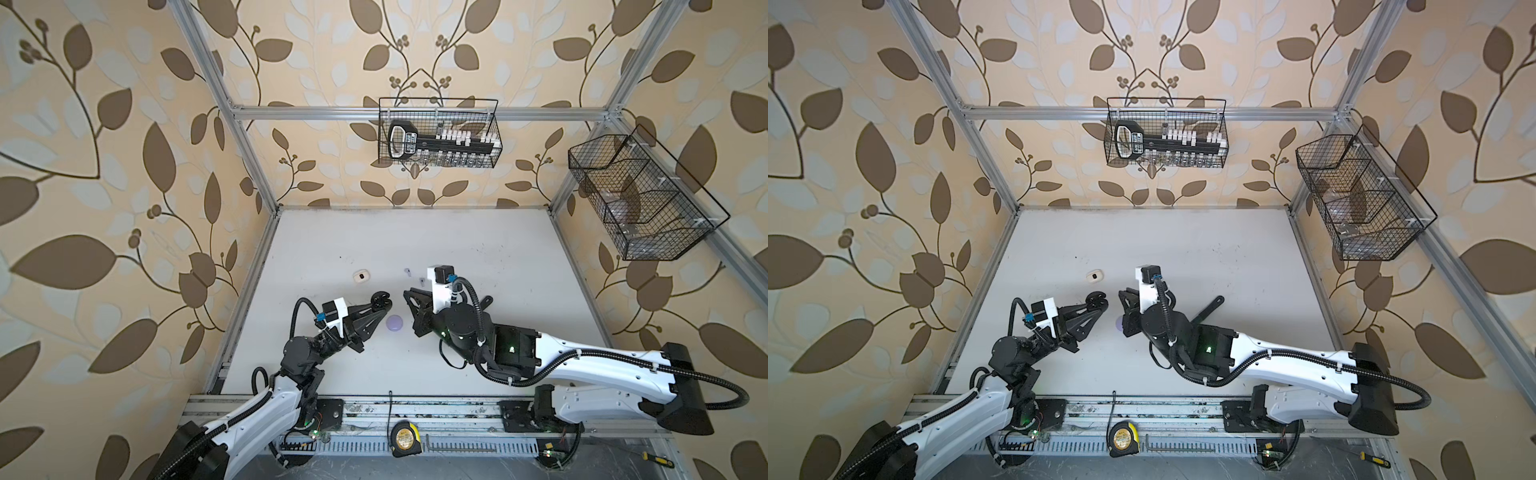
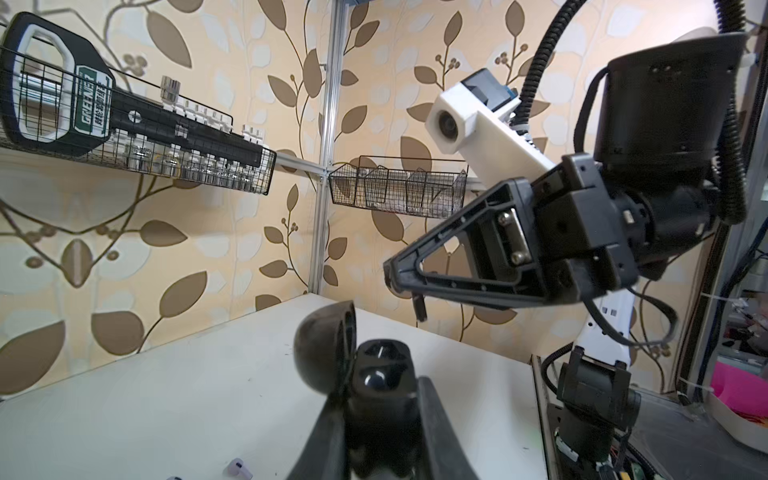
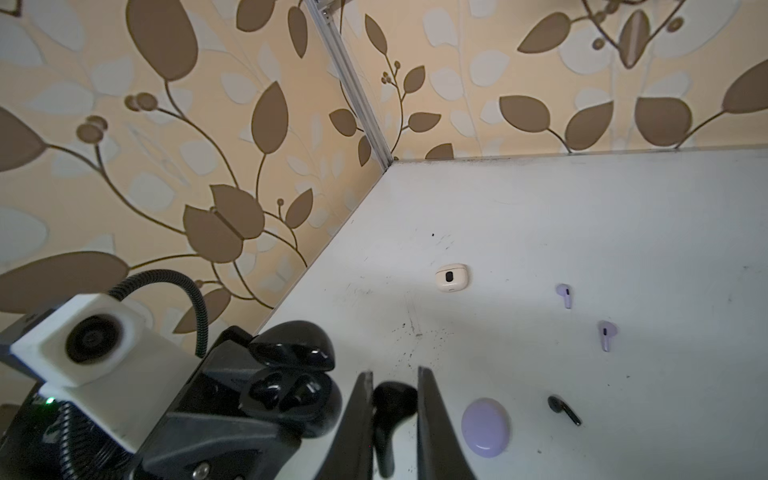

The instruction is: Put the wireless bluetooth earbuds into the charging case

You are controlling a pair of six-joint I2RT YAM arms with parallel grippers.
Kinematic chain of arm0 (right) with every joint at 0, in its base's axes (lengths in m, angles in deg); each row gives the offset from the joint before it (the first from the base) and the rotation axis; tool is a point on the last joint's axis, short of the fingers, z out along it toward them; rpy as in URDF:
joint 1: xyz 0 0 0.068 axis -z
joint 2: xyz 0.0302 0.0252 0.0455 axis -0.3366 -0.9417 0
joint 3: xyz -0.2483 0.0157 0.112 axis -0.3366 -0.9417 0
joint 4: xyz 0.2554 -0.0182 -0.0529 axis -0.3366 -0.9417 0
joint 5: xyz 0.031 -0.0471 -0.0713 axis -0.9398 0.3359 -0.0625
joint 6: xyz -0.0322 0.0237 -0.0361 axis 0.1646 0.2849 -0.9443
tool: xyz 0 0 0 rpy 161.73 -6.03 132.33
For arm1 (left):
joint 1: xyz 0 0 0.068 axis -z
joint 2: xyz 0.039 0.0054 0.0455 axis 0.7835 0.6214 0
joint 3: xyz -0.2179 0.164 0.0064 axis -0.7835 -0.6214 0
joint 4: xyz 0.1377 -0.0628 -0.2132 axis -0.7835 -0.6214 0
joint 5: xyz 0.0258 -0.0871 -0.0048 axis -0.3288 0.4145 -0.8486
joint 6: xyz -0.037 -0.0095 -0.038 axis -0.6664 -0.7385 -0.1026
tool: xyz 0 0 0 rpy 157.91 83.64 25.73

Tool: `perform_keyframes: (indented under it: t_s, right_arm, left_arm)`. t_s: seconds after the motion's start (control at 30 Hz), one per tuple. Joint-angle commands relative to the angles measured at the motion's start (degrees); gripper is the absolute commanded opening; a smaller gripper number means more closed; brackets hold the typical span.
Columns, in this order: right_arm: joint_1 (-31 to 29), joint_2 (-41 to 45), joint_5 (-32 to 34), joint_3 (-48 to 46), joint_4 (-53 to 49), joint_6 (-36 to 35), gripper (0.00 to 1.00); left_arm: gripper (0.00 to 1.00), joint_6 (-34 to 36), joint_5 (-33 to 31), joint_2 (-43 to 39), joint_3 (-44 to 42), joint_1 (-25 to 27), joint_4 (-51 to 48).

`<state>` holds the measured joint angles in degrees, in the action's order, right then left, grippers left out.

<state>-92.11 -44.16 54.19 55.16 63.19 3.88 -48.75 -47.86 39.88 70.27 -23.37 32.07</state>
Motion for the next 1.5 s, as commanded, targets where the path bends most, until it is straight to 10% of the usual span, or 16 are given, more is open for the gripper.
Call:
perform_keyframes:
  t_s: [0.0, 1.47]
  right_arm:
    - [-1.92, -2.47, 3.6, 4.28, 3.42, -3.46, 0.14]
    - [-6.85, -10.09, 8.77, 9.58, 5.54, -10.38, 0.1]
  left_arm:
    - [0.0, -0.19, 0.24, -1.92, -1.02, 0.53, 5.65]
    - [0.0, 3.35, 2.01, -10.11, -0.7, 1.64, -4.06]
